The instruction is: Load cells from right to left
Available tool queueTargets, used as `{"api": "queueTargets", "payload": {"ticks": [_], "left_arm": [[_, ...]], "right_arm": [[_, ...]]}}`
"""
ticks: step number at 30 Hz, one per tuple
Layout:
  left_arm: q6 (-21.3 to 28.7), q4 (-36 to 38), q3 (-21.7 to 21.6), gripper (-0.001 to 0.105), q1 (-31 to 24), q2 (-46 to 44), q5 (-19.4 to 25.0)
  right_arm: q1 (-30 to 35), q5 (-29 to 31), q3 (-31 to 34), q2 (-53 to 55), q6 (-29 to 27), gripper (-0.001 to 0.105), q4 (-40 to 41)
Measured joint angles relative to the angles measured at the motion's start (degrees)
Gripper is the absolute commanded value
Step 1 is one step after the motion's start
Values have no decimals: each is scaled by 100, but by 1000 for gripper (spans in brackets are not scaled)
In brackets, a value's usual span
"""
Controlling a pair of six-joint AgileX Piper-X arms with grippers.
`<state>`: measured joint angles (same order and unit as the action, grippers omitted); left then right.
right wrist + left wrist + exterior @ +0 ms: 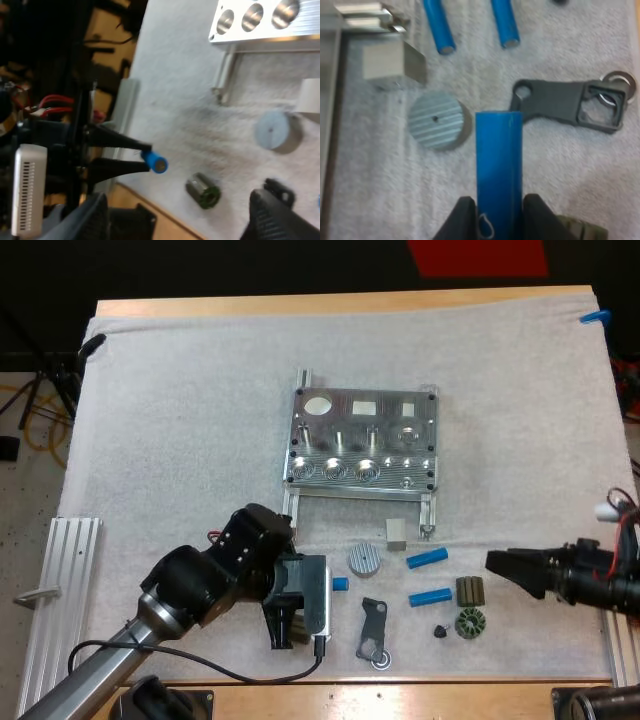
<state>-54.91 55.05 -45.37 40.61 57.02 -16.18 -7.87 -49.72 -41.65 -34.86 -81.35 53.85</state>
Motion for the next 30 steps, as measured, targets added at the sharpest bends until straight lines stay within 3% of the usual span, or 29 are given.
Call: {"api": "queueTargets", "payload": {"ticks": [6,12,20,30], "left_arm": [[0,-302,-260,0,0,0,-260],[0,-723,-332,0,0,0,-427],[0,-726,-332,0,0,0,-597],[0,-726,-332,0,0,0,-610]], "right_arm": [[-195,-86,-255,-492,13,59,-241],[-1315,286,-325,-866,291,59,-496],[-2764,1054,-325,-1526,1014,59,-1481],[-3341,1264,-325,-2265,1499,59,-2273]]}}
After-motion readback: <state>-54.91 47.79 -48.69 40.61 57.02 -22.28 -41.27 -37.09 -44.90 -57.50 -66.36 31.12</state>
